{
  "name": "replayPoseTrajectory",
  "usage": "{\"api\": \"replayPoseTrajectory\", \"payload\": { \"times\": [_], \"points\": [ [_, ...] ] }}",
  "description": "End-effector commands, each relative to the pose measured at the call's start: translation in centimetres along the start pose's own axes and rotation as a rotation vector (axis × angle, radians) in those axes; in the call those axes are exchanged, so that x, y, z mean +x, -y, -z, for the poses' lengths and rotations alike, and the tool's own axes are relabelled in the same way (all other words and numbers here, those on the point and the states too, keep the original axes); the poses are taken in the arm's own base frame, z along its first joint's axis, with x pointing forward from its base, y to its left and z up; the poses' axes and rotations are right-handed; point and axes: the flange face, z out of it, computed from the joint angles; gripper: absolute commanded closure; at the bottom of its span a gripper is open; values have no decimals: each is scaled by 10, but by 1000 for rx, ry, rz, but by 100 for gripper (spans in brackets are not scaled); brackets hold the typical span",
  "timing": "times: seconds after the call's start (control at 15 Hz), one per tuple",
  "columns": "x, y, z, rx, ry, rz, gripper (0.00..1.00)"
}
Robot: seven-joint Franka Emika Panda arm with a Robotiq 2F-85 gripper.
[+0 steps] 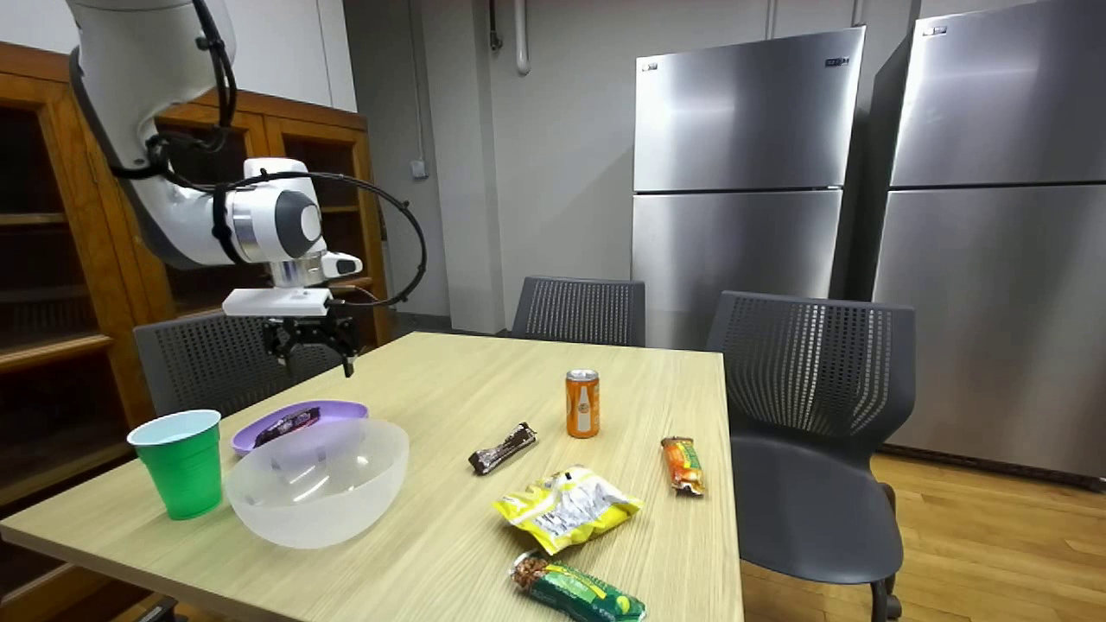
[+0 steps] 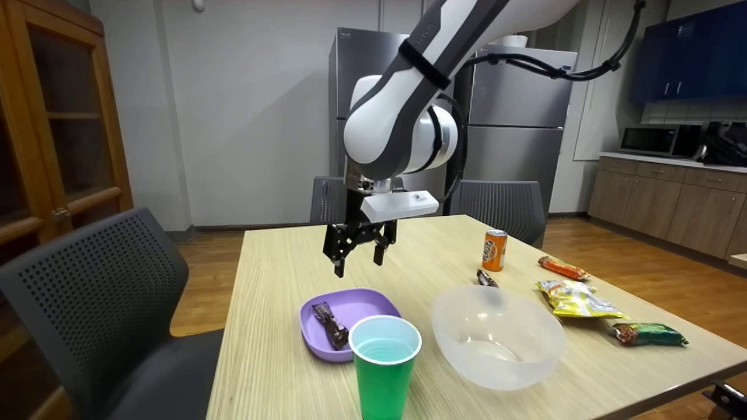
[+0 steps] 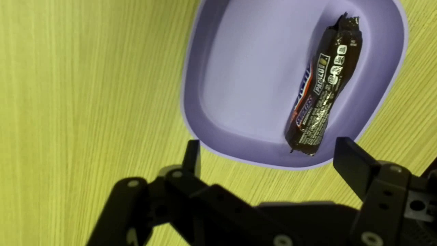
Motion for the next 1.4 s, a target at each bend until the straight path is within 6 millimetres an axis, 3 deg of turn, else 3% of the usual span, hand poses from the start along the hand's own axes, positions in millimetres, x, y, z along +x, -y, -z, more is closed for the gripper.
{"api": "replayPoseTrajectory", "payload": {
  "times": [0.0, 0.13, 0.2, 0.73, 1.33],
  "points": [
    [-6, -27, 15, 5, 30, -18, 0],
    [-7, -40, 18, -21, 25, -21, 0],
    [0, -33, 5, -10, 10, -35, 0],
    [-1, -34, 1, -13, 14, -35, 0],
    [-12, -115, 25, -86, -10, -313, 0]
  ]
}}
